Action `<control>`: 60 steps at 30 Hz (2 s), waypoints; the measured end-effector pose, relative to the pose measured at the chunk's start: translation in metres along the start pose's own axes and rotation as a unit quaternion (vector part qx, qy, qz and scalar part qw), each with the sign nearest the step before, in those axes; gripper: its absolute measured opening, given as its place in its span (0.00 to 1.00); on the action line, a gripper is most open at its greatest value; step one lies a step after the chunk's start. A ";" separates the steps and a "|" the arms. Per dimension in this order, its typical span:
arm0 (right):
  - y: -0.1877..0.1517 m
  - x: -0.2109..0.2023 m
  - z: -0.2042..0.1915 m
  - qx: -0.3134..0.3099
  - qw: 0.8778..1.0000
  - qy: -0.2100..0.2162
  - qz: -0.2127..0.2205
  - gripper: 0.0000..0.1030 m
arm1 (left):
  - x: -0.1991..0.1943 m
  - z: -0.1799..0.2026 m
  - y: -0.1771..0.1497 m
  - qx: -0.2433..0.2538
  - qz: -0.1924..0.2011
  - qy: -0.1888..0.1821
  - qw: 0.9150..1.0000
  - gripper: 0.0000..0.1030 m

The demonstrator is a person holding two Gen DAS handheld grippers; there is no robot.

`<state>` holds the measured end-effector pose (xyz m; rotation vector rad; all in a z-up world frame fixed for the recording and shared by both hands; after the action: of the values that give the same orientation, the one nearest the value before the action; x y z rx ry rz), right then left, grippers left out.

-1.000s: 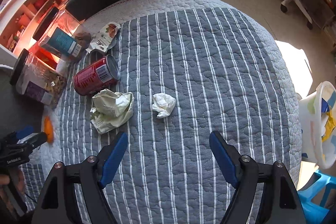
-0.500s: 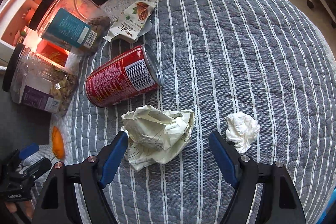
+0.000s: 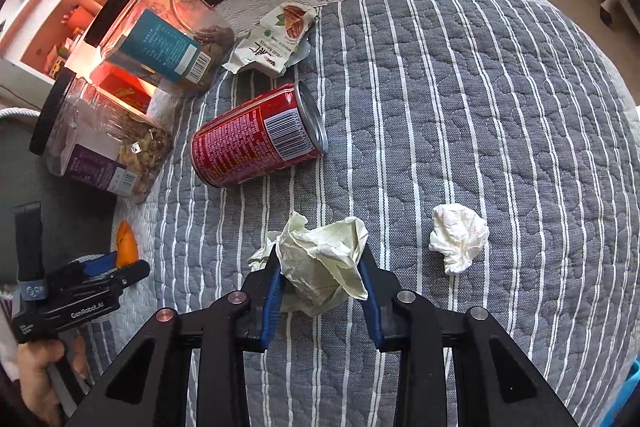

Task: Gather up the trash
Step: 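Grasp the crumpled paper with the right gripper while the left grasps the orange peel, then carry the crumpled paper over the bucket and open the right gripper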

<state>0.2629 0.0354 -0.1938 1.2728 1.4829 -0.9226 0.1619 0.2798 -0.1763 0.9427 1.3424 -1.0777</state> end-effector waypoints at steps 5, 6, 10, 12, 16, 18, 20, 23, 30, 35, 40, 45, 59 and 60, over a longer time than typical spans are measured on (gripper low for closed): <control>-0.006 -0.018 0.012 0.007 1.000 -0.003 0.011 0.34 | 0.008 -0.013 0.002 -0.004 -0.002 0.002 1.000 0.40; -0.007 -0.021 0.014 0.007 1.000 -0.003 0.013 0.34 | 0.007 -0.015 0.002 -0.005 0.001 -0.002 1.000 0.29; -0.016 -0.037 0.020 0.006 1.000 -0.007 0.023 0.34 | -0.003 -0.009 0.000 0.001 0.013 -0.023 1.000 0.26; -0.020 -0.044 0.021 0.005 1.000 -0.008 0.029 0.34 | -0.009 0.000 -0.002 0.014 0.022 -0.026 0.999 0.25; -0.030 -0.058 0.027 0.005 0.999 -0.013 0.041 0.34 | -0.021 0.027 -0.006 0.045 0.039 -0.034 0.998 0.25; -0.036 -0.065 0.032 0.008 0.999 -0.014 0.046 0.34 | -0.027 0.039 -0.009 0.057 0.047 -0.036 0.997 0.25; -0.041 -0.072 0.037 0.013 0.998 -0.015 0.052 0.34 | -0.033 0.052 -0.011 0.067 0.053 -0.041 0.996 0.25; -0.048 -0.081 0.048 0.021 0.998 -0.018 0.058 0.34 | -0.038 0.077 -0.012 0.084 0.061 -0.051 0.993 0.25; -0.065 -0.107 0.086 0.050 0.996 -0.029 0.072 0.34 | -0.047 0.132 -0.010 0.120 0.071 -0.063 0.988 0.25; -0.078 -0.126 0.117 0.074 0.993 -0.034 0.085 0.34 | -0.056 0.163 -0.018 0.151 0.074 -0.071 0.983 0.25; -0.090 -0.144 0.146 0.097 0.990 -0.038 0.096 0.34 | -0.062 0.200 -0.021 0.179 0.083 -0.077 0.977 0.25; -0.103 -0.166 0.178 0.123 0.985 -0.040 0.113 0.34 | -0.066 0.231 -0.027 0.198 0.089 -0.085 0.972 0.25; -0.156 -0.218 0.309 0.246 0.956 -0.054 0.149 0.35 | -0.063 0.315 -0.057 0.266 0.096 -0.099 0.954 0.25; -0.159 -0.220 0.319 0.256 0.953 -0.056 0.150 0.35 | -0.063 0.319 -0.059 0.271 0.096 -0.098 0.953 0.25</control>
<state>0.1670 -0.3547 -0.0742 1.7289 0.9499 -1.1914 0.1944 -0.0400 -0.0983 1.2961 0.7804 -1.3772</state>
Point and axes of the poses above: each gripper's, at about its wrist camera, not at the fingertips, and x roughly the way its jaws point, z to its right, y to its top, the point moved 5 cm from there along x, roughly the way its jaws point, and after that the axes turned 11 degrees about -z, right-handed, at the moved point
